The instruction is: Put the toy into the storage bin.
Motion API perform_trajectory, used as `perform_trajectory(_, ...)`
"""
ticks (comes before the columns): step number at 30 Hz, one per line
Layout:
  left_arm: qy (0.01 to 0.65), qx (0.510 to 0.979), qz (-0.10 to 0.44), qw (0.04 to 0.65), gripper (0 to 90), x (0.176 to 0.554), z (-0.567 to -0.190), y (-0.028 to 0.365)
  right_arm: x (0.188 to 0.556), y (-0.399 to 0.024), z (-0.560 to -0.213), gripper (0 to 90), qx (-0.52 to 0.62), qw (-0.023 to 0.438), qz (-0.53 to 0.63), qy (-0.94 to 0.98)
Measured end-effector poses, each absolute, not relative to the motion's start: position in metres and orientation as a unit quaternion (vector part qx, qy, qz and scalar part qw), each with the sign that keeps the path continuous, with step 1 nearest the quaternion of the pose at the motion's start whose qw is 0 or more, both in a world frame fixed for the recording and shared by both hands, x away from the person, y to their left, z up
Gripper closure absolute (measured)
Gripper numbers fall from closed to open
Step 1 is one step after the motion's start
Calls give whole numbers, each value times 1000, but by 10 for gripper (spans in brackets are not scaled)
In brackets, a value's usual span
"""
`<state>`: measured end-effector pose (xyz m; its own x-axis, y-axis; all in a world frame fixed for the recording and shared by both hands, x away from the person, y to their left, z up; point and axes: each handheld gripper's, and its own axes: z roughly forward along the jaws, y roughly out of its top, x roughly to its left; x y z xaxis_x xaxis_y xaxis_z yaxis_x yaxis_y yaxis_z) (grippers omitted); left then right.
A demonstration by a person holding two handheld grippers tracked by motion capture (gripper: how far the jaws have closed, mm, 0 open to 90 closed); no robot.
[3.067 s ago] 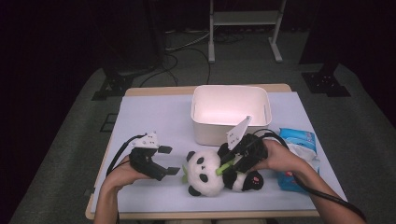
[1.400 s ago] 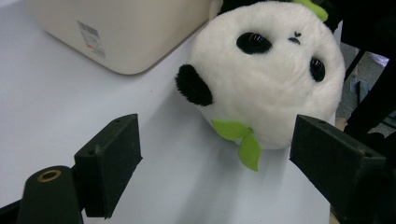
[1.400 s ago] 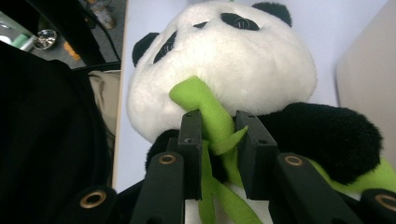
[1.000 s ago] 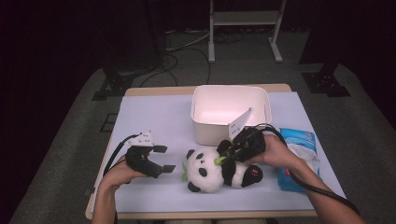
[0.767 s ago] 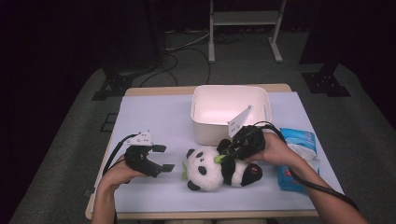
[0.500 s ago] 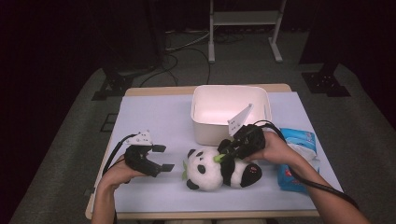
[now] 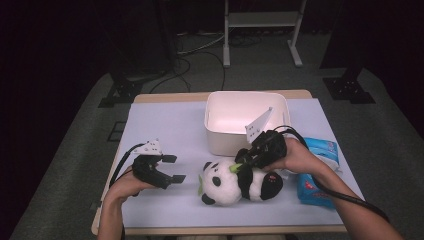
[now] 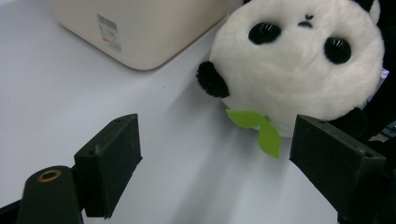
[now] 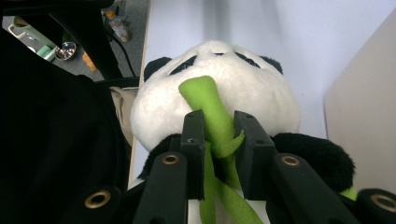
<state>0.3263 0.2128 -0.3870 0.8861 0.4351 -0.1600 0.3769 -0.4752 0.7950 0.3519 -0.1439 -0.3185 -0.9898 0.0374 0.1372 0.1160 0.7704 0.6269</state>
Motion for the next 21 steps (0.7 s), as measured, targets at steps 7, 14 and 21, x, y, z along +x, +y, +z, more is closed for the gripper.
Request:
perform_trajectory(7,240,859,36,450,154,328,-388,216,349,-148,-308,741,-41,57,-341,-937)
perform_trajectory(14,246,857,39,451,154,328,-388,221,344,-150,-295,741,-41,55,-348,-935)
perform_trajectory(21,253,852,43,456,154,328,-388,228,336,-152,-271,741,-33,44,-356,-933)
